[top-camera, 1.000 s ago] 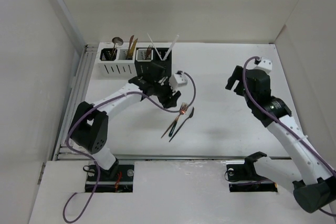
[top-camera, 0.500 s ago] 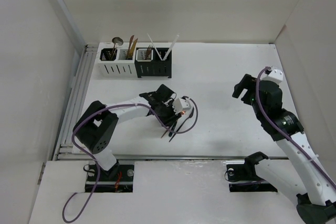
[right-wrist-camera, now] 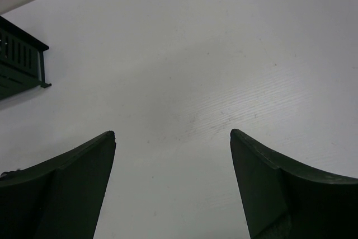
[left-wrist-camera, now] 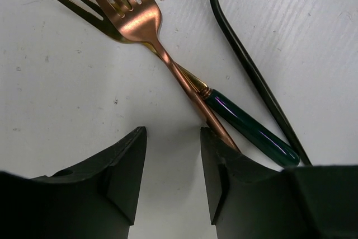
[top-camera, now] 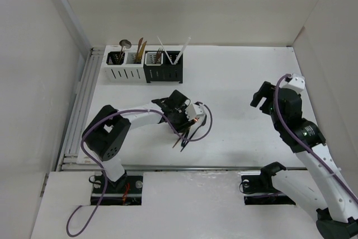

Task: Sort the eating utensils into containers

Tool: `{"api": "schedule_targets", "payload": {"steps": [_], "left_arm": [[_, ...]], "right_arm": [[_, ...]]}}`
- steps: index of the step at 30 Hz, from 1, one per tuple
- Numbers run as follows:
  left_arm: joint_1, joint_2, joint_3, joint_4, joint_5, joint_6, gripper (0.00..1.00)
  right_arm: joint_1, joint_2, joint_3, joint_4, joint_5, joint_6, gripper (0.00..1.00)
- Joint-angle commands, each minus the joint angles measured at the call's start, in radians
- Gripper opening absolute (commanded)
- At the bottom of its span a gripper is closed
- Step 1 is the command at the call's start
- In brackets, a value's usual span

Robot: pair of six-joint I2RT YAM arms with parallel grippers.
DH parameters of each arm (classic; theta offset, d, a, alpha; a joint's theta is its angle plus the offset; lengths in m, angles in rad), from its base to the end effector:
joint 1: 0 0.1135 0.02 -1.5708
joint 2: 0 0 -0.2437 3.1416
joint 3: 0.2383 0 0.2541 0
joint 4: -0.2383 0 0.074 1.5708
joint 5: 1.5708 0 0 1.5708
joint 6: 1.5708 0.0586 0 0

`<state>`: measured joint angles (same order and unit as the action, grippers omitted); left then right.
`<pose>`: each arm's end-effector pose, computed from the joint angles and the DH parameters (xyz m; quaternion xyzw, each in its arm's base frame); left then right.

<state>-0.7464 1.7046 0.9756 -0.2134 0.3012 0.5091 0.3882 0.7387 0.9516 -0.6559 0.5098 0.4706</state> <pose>0.2474 -0.2525 0.1301 0.5898 0.7338 -0.1779 0.2865 0.1789 0.0423 0.3347 0.1683 0.8116 0.0216 0.5590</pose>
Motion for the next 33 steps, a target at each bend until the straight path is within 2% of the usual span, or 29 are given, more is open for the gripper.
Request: {"api": "schedule_targets", "payload": {"steps": [1, 6, 14, 19, 24, 33], "left_arm": [[0.002, -0.029, 0.034, -0.047, 0.004, -0.001, 0.4], [0.022, -0.08, 0.069, -0.075, 0.075, -0.001, 0.43], [-0.019, -0.071, 0.071, -0.084, 0.085, 0.022, 0.45], [-0.033, -0.01, 0.035, -0.051, 0.0, 0.022, 0.46], [-0.01, 0.004, 0.026, -0.031, -0.011, 0.022, 0.45], [-0.059, 0.099, 0.057, -0.069, -0.081, 0.0, 0.45]], "right_arm": [[0.006, -0.01, 0.015, -0.011, 0.029, 0.01, 0.88], [0.006, -0.01, 0.015, -0.011, 0.038, 0.01, 0.88], [0.006, -0.01, 0.024, -0.031, 0.058, 0.0, 0.88], [0.006, -0.01, 0.033, -0.031, 0.067, -0.021, 0.88], [0.006, -0.01, 0.042, -0.031, 0.076, -0.053, 0.88], [0.006, -0.01, 0.042, -0.031, 0.095, -0.063, 0.88]]}}
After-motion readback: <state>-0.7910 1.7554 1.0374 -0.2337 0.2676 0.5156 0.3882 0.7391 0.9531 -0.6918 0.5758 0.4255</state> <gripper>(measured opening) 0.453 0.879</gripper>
